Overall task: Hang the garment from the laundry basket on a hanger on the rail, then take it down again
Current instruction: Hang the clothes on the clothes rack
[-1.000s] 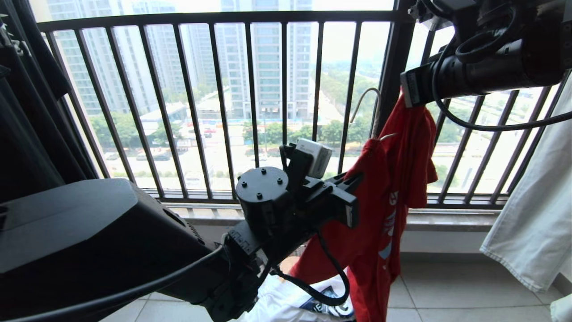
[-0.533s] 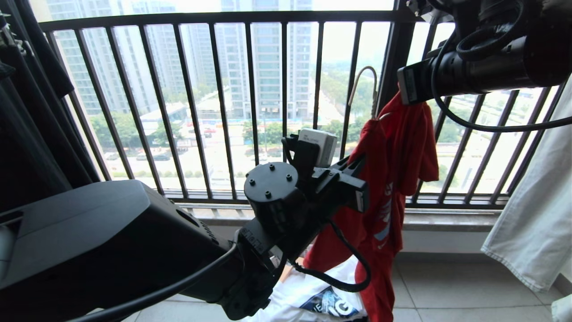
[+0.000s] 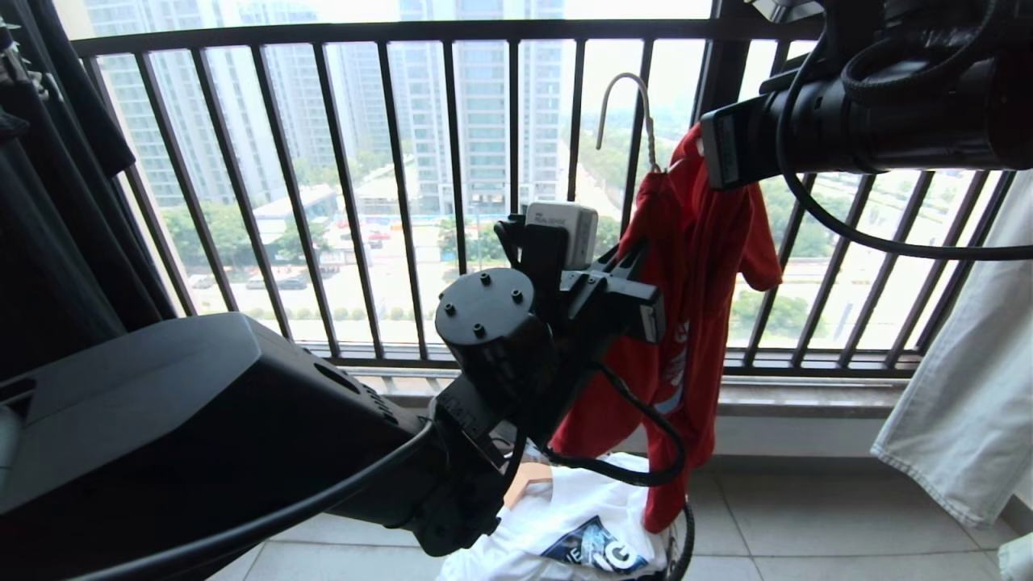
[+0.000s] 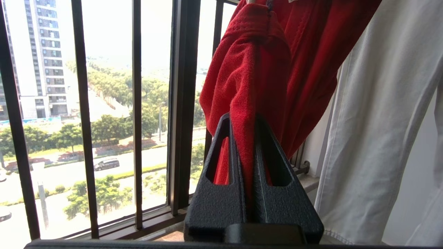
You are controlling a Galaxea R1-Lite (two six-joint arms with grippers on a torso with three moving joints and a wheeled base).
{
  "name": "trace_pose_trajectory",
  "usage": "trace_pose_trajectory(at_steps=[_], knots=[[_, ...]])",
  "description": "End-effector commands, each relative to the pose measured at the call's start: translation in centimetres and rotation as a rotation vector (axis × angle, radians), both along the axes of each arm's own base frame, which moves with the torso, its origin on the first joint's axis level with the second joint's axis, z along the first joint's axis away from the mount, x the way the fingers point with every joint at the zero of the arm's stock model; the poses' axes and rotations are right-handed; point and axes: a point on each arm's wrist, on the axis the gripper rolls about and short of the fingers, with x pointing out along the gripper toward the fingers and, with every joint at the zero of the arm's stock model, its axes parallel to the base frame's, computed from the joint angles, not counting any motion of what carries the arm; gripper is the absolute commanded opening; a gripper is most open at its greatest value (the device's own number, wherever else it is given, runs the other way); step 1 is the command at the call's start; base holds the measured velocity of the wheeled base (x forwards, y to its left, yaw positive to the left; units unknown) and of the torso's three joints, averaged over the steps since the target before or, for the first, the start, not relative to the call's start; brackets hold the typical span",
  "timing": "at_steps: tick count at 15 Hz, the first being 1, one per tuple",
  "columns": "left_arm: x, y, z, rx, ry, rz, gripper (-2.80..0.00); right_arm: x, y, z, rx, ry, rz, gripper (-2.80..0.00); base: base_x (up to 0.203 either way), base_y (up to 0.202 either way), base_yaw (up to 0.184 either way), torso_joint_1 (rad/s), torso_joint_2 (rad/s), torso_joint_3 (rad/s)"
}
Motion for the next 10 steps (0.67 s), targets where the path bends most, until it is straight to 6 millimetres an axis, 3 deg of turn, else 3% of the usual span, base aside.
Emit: trace_pose_trajectory(at_steps=[1,7,10], knots=[[-0.1,0.1,0.6,-0.02,-0.014,0.004,-2.8,-1.1,0.5,0.2,0.007,-0.021,0.033,-2.8,0.0,0.0,0.0,0.0,0.0,0.0],[-0.1,0.2,0.6,-0.011,-0.049,0.03,-2.8,-3.0,1.7,0.3,0.012,-0.035,0.106,-2.8,0.0,0.0,0.0,0.0,0.0,0.0],[-0.7,0.4,0.7,-0.006,-0.047,0.017,-2.8,-2.8,2.2,0.0,-0.015,-0.033,0.121,-2.8,0.0,0.0,0.0,0.0,0.0,0.0]])
